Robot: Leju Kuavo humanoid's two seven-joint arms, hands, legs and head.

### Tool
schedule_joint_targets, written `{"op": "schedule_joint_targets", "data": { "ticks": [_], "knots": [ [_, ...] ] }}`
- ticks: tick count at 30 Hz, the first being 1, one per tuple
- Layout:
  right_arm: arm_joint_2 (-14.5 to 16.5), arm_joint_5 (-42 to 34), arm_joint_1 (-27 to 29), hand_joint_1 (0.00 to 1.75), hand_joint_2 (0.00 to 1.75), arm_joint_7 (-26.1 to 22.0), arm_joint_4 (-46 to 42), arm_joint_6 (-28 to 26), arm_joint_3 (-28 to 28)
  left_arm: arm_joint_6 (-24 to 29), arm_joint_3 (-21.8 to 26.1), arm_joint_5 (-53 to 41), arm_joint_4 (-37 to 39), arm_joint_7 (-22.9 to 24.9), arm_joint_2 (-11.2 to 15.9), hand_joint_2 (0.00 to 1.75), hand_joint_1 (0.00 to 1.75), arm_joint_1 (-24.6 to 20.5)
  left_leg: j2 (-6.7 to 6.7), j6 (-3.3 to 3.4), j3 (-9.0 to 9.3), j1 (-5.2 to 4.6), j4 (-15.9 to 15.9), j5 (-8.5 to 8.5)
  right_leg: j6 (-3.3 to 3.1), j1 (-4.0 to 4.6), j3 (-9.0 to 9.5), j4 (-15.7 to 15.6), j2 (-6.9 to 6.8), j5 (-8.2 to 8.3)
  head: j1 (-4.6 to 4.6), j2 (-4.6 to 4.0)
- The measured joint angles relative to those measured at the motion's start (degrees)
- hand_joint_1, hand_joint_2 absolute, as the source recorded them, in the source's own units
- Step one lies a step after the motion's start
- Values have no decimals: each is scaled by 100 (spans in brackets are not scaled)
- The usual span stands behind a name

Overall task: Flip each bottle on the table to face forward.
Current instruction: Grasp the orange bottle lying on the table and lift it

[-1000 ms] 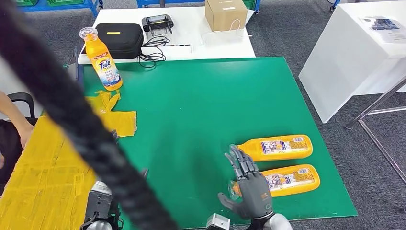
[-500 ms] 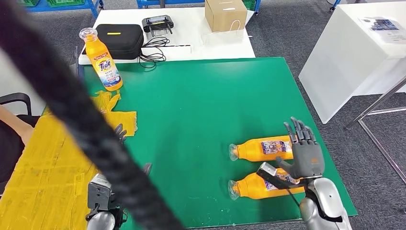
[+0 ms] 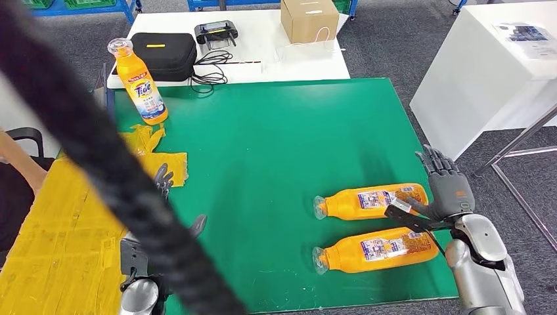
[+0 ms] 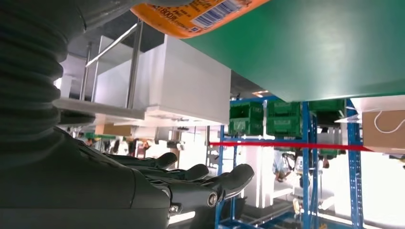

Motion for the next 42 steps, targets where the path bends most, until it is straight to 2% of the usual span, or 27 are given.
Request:
{"op": "schedule_joint_targets", "data": {
  "ticks": [5,8,18,27,35,36,37,40,41,42],
  "knots": [
    [-330,-715,7,0,175,-552,184,1041,68,-33,52,71,110,-73,0,175,0,-122,-3,0,2,0,0,0,0,0,5,-1,-4,0,1,0],
    [-534,-867,125,0,175,-685,283,1363,257,-47,85,112,189,-102,0,175,0,-223,-5,1,0,-2,0,0,0,-2,8,0,-6,0,2,0],
    [-534,-842,-222,0,175,-735,757,1314,1231,-98,106,149,364,-119,-25,175,0,-423,-2,0,5,-1,0,2,2,1,7,2,-6,2,-1,0],
    [-507,-842,-415,0,175,-737,915,1265,1552,-100,108,152,420,-121,-31,175,0,-471,-3,1,0,-3,0,1,3,-1,7,2,-7,1,1,0],
    [-289,-255,-915,0,175,-194,1300,556,2148,-111,110,158,427,-127,-73,175,0,-478,-3,2,4,-1,0,5,2,0,8,2,-7,1,0,0],
    [-256,-170,-984,7,175,-134,1373,525,2215,-111,111,158,427,-127,-75,175,0,-478,-3,3,4,-1,0,6,2,1,8,3,-7,1,-1,0],
    [-228,-80,-1053,25,175,-74,1449,508,2276,-113,111,158,427,-128,-76,175,0,-477,-3,3,4,-1,0,7,2,1,8,3,-7,1,-1,0],
    [-168,201,-1318,128,175,122,1779,499,2469,-124,112,158,428,-128,-79,175,0,-478,-1,3,5,-1,0,6,2,1,8,4,-5,1,1,0],
    [-152,295,-1421,150,175,188,1921,500,2543,-127,112,160,429,-129,-81,175,0,-478,0,3,6,-1,0,6,2,1,8,3,-5,1,1,0],
    [-138,386,-1522,157,175,252,2066,501,2616,-130,111,162,432,-129,-84,175,0,-479,0,3,6,-1,0,6,2,0,8,3,-5,1,1,0]
  ]
}}
